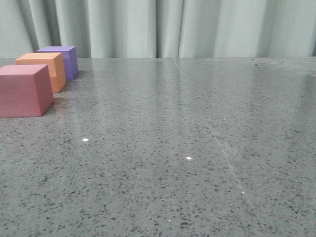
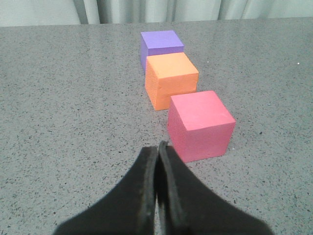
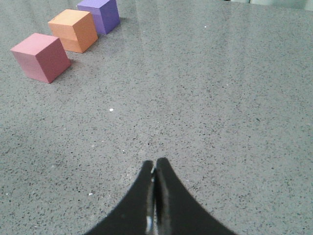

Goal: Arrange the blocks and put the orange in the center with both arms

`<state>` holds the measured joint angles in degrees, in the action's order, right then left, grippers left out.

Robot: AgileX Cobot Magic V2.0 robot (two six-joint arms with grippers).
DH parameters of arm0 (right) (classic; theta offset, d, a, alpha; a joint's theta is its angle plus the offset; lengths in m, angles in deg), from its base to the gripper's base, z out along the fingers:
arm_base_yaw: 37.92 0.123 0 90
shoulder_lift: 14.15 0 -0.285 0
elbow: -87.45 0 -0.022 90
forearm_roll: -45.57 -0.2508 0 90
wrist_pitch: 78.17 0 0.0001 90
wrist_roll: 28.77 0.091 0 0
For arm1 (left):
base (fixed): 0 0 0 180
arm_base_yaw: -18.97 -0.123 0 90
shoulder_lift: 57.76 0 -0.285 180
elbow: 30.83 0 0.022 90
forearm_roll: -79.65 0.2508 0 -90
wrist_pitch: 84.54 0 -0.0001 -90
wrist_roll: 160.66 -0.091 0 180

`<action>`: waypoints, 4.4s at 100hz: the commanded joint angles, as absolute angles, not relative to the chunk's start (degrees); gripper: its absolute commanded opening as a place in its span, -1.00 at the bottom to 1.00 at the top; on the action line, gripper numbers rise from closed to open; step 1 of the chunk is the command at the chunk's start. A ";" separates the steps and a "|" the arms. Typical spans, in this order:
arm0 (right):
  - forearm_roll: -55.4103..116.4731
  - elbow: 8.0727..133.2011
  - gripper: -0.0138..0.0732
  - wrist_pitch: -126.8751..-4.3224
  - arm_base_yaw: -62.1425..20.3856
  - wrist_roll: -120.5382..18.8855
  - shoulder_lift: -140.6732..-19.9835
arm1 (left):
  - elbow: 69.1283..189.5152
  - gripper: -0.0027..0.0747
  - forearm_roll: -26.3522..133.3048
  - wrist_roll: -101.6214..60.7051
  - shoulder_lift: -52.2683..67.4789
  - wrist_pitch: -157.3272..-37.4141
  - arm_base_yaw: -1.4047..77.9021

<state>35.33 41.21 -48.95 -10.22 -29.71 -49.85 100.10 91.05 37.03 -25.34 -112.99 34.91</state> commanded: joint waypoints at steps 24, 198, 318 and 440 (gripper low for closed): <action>35.61 42.48 -0.96 -52.54 -10.44 -30.26 -49.88 | 101.72 -0.98 91.14 36.84 -25.22 -108.79 35.07; 35.61 42.48 -0.96 -52.40 -10.44 -30.26 -49.88 | 70.75 -0.98 73.73 16.56 -52.08 -82.84 18.02; 38.17 31.31 -0.96 -81.56 -20.50 -30.26 -48.09 | 70.75 -0.98 73.73 16.56 -52.08 -82.84 18.02; 45.57 8.92 -0.96 -78.54 -37.83 -24.99 -19.93 | 70.75 -0.98 73.73 16.56 -52.08 -82.84 18.02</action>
<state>45.00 8.68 -74.60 -37.51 -25.09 -21.35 71.92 74.36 16.13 -50.16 -87.07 17.98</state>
